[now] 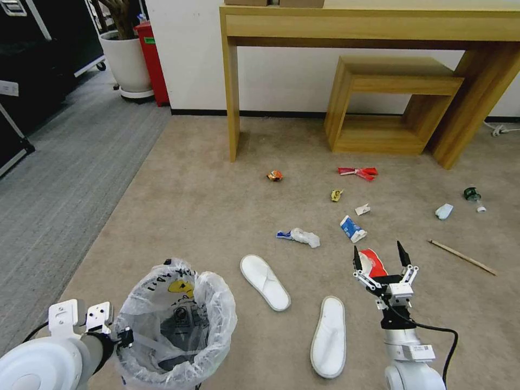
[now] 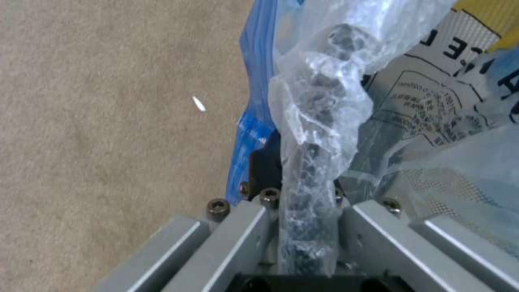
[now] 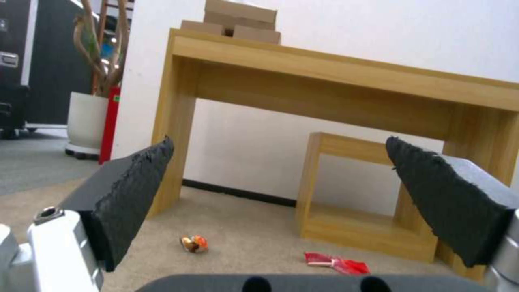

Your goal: Pick up the trash bin and place the garbage on the floor into it.

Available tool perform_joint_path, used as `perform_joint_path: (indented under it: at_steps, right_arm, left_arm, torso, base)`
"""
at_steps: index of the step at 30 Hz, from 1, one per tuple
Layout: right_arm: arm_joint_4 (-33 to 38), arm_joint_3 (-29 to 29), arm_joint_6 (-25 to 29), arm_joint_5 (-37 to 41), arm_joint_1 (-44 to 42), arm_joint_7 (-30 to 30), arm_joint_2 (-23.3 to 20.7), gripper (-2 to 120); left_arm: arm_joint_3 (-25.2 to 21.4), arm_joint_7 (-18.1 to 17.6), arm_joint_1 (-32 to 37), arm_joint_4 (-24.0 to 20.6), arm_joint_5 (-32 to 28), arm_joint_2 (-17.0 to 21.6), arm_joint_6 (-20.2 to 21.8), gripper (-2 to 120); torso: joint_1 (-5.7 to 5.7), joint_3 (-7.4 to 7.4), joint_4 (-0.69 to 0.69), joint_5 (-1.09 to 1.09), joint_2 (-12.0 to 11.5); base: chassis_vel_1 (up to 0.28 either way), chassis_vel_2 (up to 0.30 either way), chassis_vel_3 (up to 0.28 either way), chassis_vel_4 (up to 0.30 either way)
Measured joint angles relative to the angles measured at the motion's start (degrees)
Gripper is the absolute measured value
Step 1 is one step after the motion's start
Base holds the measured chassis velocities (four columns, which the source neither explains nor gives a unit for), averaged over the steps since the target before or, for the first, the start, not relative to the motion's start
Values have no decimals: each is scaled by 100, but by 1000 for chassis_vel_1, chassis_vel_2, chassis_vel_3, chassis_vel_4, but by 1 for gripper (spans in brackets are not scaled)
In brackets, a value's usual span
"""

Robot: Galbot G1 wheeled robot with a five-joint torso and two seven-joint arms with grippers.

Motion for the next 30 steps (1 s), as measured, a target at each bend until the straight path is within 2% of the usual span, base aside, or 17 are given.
perform_joint_path:
  at_steps: [9,17,24,30]
  right_arm:
    - [-68,33,-3,-53,16,172,-14,100]
    - [-34,39,-227,-128,63,412,-38,100]
    - [-44,82,-349,-108,-4,502,-208,100]
    - [-37,-134,-738,50,5,524,-485,100]
  left_arm:
    - [75,19,36,5,122,-84,20,0]
    - [145,43,77,-45,212,-191,40,0]
    - [160,104,139,-36,311,-215,62,0]
    - [74,95,101,-42,233,-102,40,0]
  torso:
    - [0,0,0,1,0]
    - [0,-1,0,0,0]
    - [-1,0,0,0,0]
    - [-1,0,0,0,0]
  base:
    - [-11,22,24,-24]
    - [0,0,0,0]
    - [0,0,0,0]
    - [0,0,0,0]
